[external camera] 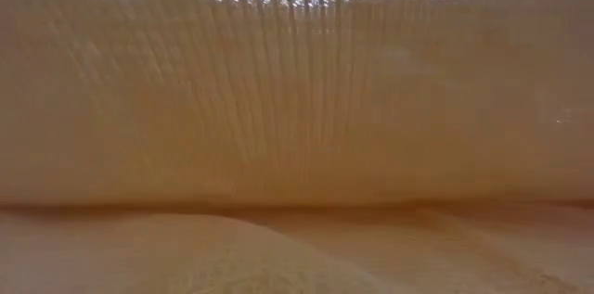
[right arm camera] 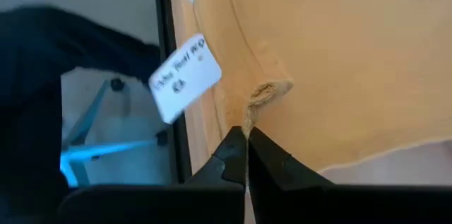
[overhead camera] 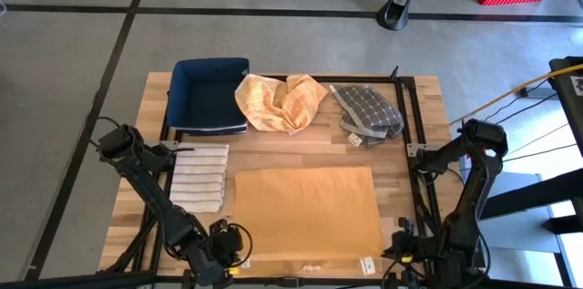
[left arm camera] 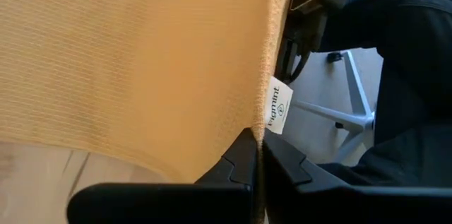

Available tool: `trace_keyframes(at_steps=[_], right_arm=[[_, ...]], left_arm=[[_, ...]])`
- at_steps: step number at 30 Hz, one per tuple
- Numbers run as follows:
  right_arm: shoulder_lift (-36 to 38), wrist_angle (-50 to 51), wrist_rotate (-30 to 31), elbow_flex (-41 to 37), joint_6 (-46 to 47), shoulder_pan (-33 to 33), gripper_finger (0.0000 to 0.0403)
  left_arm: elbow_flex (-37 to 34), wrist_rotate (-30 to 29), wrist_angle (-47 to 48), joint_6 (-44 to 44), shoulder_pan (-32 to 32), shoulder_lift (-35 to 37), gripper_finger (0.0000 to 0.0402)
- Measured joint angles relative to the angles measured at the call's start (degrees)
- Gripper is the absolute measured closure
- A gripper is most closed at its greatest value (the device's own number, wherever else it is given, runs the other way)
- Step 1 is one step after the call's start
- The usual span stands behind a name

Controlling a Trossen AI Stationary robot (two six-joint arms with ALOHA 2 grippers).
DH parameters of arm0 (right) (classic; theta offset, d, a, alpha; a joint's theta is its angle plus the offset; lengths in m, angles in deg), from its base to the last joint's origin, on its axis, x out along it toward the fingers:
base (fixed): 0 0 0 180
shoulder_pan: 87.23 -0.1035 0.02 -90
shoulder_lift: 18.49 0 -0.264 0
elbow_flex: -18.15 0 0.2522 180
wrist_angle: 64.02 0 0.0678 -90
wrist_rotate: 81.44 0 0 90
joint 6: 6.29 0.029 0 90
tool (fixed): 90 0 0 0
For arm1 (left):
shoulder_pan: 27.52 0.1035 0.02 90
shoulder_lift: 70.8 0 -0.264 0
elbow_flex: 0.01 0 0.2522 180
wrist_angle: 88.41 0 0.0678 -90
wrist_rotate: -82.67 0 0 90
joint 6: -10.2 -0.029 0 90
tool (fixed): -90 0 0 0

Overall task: Fold towel
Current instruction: Fold the orange towel

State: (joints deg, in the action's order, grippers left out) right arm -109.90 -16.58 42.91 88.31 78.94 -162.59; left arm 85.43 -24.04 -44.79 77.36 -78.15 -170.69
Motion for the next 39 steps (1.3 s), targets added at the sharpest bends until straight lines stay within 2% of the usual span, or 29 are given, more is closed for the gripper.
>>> trace_keyframes(at_steps=[13,17,20,24,30,34,39], right_arm=[[-3.1,-6.1,-6.5,0.0,0.0,0.0,0.0390],[-3.1,-8.6,-9.2,0.0,0.0,0.0,0.0352],[-3.1,-10.9,-9.6,0.0,0.0,0.4,0.0315],[-3.0,-11.3,-13.4,0.0,0.0,0.5,0.0272],[-3.0,-11.4,-17.1,0.0,0.0,0.5,0.0243],[-3.0,-11.1,-15.0,0.0,-1.7,2.1,0.0243],[-3.0,-10.9,-8.4,0.0,-11.9,6.1,0.0244]], left_arm=[[0.0,0.0,-0.1,-0.5,0.1,0.0,0.0396],[0.0,2.1,0.1,-0.1,0.1,0.0,0.0384],[0.0,3.3,1.7,1.4,0.1,0.0,0.0356],[0.0,5.4,2.2,3.4,0.1,0.0,0.0312],[0.0,9.0,0.0,3.3,0.7,0.1,0.0279],[0.0,3.0,-0.1,1.7,1.2,-0.2,0.0277],[0.0,-4.7,0.5,-2.6,3.1,-2.4,0.0276]])
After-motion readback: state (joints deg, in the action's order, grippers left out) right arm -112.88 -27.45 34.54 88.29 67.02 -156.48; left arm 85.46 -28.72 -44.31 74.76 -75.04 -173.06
